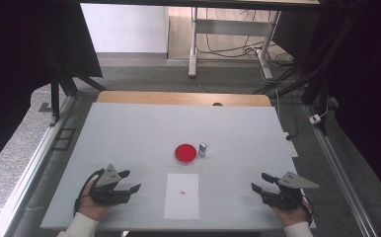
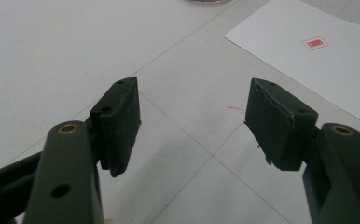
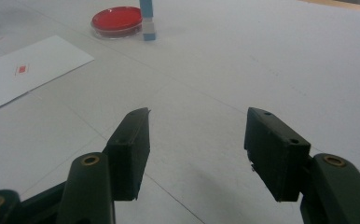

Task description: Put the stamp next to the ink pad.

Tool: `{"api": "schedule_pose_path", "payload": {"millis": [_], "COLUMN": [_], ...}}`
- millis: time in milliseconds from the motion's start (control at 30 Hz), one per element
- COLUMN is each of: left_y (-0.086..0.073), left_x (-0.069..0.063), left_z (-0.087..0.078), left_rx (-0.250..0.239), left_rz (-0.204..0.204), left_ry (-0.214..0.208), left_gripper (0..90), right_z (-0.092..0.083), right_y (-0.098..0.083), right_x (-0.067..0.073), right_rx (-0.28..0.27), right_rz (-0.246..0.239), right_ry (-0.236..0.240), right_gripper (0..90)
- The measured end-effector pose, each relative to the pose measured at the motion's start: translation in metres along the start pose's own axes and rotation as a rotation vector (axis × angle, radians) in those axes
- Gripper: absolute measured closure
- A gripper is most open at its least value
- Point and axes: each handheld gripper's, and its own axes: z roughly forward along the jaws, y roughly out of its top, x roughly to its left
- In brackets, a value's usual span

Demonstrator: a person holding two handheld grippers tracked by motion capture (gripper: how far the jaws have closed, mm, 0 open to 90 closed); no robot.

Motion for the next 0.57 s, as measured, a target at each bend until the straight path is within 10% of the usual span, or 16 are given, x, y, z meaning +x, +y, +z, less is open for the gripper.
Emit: {"api": "schedule_pose_path", "payload": {"millis": [567], "left_y": [-0.0005], "left_x": [0.0007], "left_z": [0.0003], "left_rx": [0.002], "left_rz": [-0.001], "left_ry": [0.004], "left_gripper": [35.3], "right_z": [0.0027], "right_y": [0.0024], "right_x": [0.0039], "right_rx": [0.003], "right_rz": [-0.044], "right_ry": [0.019], "right_gripper": [40.5]}}
